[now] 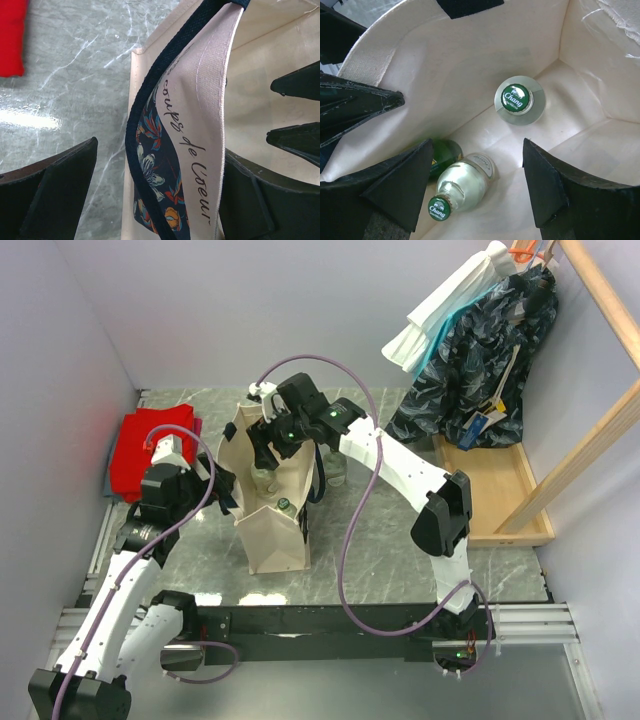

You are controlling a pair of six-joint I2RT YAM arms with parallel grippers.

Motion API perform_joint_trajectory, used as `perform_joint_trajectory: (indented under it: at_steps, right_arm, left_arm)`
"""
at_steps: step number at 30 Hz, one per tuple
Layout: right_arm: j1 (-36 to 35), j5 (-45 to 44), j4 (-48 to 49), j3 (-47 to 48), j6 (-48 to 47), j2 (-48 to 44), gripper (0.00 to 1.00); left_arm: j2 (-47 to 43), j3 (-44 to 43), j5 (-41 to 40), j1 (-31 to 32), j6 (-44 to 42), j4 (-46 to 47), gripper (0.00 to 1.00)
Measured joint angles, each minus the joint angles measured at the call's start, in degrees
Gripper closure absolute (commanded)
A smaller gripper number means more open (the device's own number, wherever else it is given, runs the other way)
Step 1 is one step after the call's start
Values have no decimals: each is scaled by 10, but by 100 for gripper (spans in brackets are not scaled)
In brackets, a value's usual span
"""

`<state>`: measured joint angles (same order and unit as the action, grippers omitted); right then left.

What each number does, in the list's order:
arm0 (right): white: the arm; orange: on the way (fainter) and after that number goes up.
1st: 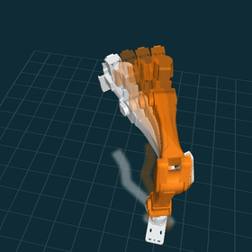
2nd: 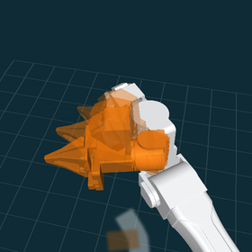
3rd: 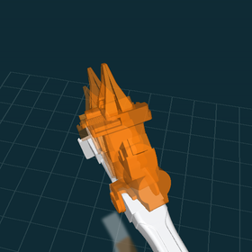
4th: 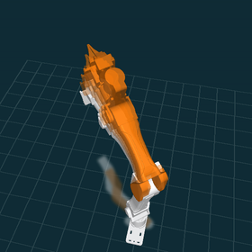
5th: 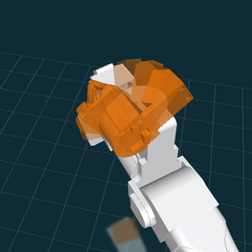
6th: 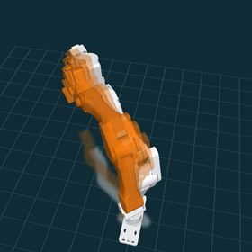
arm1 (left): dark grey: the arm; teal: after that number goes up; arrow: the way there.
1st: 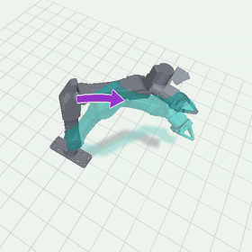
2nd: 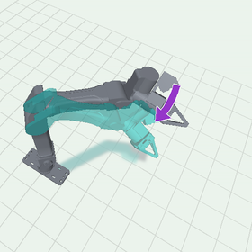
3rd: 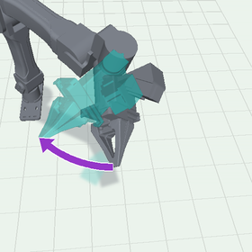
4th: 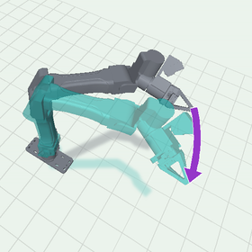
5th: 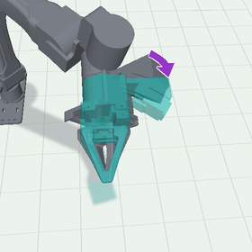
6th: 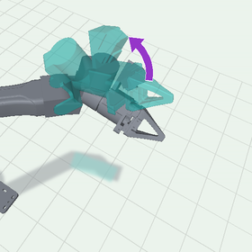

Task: Take the beverage out of the canvas bag
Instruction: Take out the drink from the canvas bag.

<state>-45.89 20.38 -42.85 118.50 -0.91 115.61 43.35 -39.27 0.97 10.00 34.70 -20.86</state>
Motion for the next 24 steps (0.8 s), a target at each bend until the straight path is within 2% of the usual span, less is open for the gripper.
perform_joint_trajectory:
  at_steps: [24]
  right_arm:
    - [0, -28, 28, 1, 4, 1, 22]
  left_arm:
    - [0, 0, 0, 0, 0, 0, 4]
